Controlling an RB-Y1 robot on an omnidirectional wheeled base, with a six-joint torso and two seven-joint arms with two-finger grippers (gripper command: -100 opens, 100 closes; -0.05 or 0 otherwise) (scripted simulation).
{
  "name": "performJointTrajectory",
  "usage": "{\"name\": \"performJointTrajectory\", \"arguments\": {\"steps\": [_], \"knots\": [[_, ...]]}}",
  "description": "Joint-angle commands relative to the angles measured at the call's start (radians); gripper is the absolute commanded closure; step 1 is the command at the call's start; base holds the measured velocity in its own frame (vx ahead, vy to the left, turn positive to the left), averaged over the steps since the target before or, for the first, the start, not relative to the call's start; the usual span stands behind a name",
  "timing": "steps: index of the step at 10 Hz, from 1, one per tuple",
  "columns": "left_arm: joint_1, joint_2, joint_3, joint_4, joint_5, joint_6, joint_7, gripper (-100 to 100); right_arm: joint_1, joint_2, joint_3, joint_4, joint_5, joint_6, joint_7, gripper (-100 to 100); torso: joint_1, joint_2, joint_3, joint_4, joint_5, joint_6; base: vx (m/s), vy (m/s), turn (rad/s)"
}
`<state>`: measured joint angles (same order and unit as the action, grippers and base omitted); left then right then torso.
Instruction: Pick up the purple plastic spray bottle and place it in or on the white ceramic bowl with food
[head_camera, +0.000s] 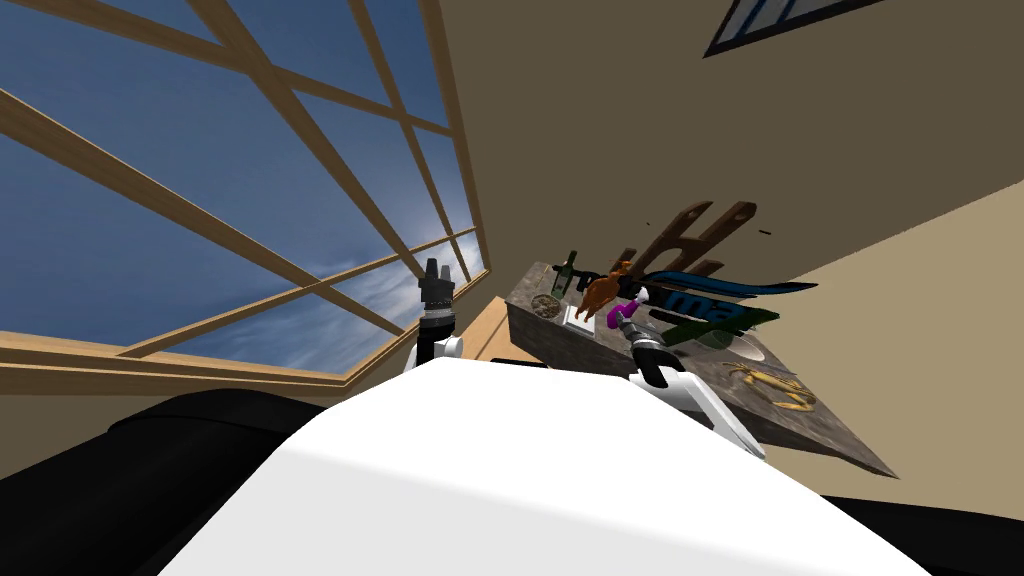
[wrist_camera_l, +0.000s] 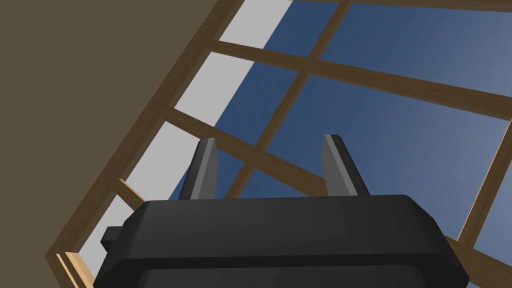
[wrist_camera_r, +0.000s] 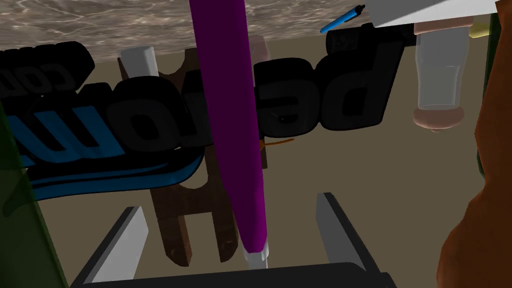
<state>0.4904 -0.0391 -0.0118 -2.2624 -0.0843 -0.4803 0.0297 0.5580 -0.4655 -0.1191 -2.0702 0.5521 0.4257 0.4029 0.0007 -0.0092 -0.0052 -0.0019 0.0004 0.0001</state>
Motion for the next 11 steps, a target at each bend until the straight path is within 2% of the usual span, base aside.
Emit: {"name": "performJointTrajectory", "arguments": {"steps": [1, 2, 3, 4, 5, 9, 10, 11], "knots": [[0.0, 0.0, 0.0, 0.0, 0.0, 0.0, 0.0, 0, 0.009, -0.02, -0.005, 0.008, 0.028, 0.01, 0.006, -100, 0.0, 0.0, 0.0, 0.0, 0.0, 0.0, 0.113, 0.004, 0.107], [0.0, 0.0, 0.0, 0.0, 0.0, 0.0, 0.0, 0, 0.007, -0.016, -0.004, 0.003, 0.015, 0.009, 0.004, -100, 0.0, 0.001, 0.001, 0.0, 0.0, 0.0, 0.042, 0.001, 0.015], [0.0, 0.0, 0.0, 0.0, 0.0, 0.0, 0.0, 0, 0.007, -0.018, -0.004, 0.003, 0.016, 0.01, 0.005, 0, 0.001, 0.005, 0.003, 0.001, 0.0, 0.0, 0.009, 0.0, -0.002], [0.0, 0.0, 0.0, 0.0, 0.0, 0.0, 0.0, 0, 0.007, -0.018, -0.004, 0.003, 0.016, 0.01, 0.004, -100, 0.001, 0.007, 0.004, 0.002, 0.0, 0.001, 0.0, 0.0, 0.0], [0.0, 0.0, 0.0, 0.0, 0.0, 0.0, 0.0, 0, 0.007, -0.018, -0.004, 0.003, 0.016, 0.01, 0.004, 100, 0.001, 0.009, 0.005, 0.002, 0.0, 0.001, 0.0, 0.0, 0.0], [0.0, 0.0, 0.0, 0.0, 0.0, 0.0, 0.0, 0, 0.007, -0.018, -0.004, 0.003, 0.016, 0.01, 0.005, 100, 0.001, 0.009, 0.005, 0.002, 0.0, 0.001, 0.0, 0.0, 0.0], [0.0, 0.0, 0.0, 0.0, 0.0, 0.0, 0.0, 0, 0.007, -0.018, -0.004, 0.003, 0.016, 0.01, 0.005, 0, 0.001, 0.009, 0.005, 0.002, 0.0, 0.001, 0.0, 0.0, 0.0], [0.0, 0.0, 0.0, 0.0, 0.0, 0.0, 0.0, 0, 0.007, -0.018, -0.005, 0.003, 0.016, 0.01, 0.005, 100, 0.001, 0.009, 0.005, 0.002, 0.0, 0.0, 0.0, 0.0, 0.0]]}}
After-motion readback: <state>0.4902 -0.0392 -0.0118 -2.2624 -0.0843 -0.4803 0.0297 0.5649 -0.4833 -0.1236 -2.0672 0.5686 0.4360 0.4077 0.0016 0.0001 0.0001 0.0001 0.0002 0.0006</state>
